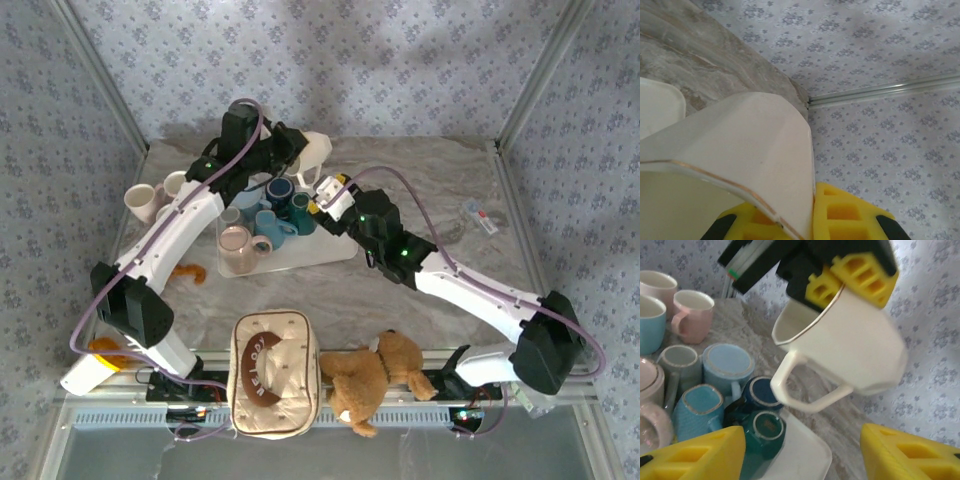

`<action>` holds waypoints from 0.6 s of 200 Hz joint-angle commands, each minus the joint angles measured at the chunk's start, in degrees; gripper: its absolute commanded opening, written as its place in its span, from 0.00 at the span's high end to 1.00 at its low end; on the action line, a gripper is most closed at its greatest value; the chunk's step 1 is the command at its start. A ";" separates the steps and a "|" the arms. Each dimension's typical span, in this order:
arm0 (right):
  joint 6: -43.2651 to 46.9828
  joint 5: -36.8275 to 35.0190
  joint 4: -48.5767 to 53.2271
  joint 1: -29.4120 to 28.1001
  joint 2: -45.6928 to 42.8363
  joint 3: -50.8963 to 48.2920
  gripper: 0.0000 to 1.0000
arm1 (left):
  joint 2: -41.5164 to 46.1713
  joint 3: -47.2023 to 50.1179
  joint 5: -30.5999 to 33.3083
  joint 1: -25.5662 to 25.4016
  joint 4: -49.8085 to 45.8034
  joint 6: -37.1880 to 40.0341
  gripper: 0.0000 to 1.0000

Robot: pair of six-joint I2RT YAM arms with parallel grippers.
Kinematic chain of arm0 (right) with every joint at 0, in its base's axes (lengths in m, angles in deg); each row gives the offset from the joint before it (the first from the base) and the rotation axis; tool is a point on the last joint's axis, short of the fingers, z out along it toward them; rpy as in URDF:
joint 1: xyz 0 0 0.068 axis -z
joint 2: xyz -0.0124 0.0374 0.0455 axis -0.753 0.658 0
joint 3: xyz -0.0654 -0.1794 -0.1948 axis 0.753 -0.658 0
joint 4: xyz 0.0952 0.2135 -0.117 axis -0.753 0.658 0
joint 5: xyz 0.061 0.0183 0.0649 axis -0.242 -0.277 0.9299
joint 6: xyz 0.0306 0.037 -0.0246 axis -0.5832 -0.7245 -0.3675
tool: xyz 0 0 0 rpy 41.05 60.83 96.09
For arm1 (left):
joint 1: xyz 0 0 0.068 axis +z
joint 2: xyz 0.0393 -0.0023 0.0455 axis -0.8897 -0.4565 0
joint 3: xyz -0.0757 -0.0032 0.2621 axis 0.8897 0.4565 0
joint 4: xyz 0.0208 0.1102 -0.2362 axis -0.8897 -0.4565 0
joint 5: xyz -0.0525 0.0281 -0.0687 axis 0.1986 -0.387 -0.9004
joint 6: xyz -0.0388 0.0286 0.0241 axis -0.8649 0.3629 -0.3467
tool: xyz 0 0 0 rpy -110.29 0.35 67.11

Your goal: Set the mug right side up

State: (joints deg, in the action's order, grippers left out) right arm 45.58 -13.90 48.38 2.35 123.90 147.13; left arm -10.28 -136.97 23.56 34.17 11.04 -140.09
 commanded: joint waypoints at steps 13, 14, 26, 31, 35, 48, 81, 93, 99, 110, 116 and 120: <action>6.94 2.97 -8.00 0.35 1.98 -0.94 0.50 | -0.12 -6.56 2.67 -1.23 1.26 -2.76 1.00; 7.17 3.14 -8.09 0.40 2.07 -0.95 0.50 | -0.17 -6.68 2.77 -1.27 1.15 -2.76 1.00; 8.30 5.38 -8.48 0.95 2.79 -0.88 0.51 | -0.43 -7.27 3.60 -1.44 0.50 -2.68 1.00; 8.41 6.30 -8.44 1.05 2.96 -0.73 0.51 | -0.44 -7.42 3.82 -1.56 0.34 -2.75 1.00; 8.44 6.85 -8.51 1.14 3.11 -0.78 0.51 | -0.49 -7.49 4.11 -1.63 0.37 -2.96 1.00; 8.38 8.36 -8.98 1.28 3.59 -0.69 0.53 | -0.51 -7.45 4.69 -1.77 0.23 -3.65 1.00; 9.49 5.53 -11.59 0.49 5.64 -0.04 0.54 | -0.48 -7.00 5.83 -2.25 0.09 -5.77 1.00; 9.98 3.88 -12.61 0.17 6.60 0.30 0.54 | -0.58 -6.99 5.92 -2.30 0.25 -6.29 1.00; 10.08 3.41 -12.92 0.11 7.04 0.48 0.54 | -0.62 -7.06 5.89 -2.37 0.27 -6.42 1.00; 9.94 3.05 -13.31 0.16 7.84 0.86 0.55 | -0.66 -7.15 6.11 -2.53 0.24 -6.51 1.00; 9.84 2.73 -13.52 0.10 8.29 1.05 0.56 | -0.66 -7.19 6.11 -2.60 0.27 -6.53 1.00; 9.76 2.49 -13.52 0.09 8.62 1.21 0.56 | -0.68 -7.24 6.07 -2.57 0.28 -6.61 1.00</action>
State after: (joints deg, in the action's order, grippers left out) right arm 54.28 -9.07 38.15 2.83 130.74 146.84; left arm -11.64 -140.60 28.24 32.20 7.39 -143.45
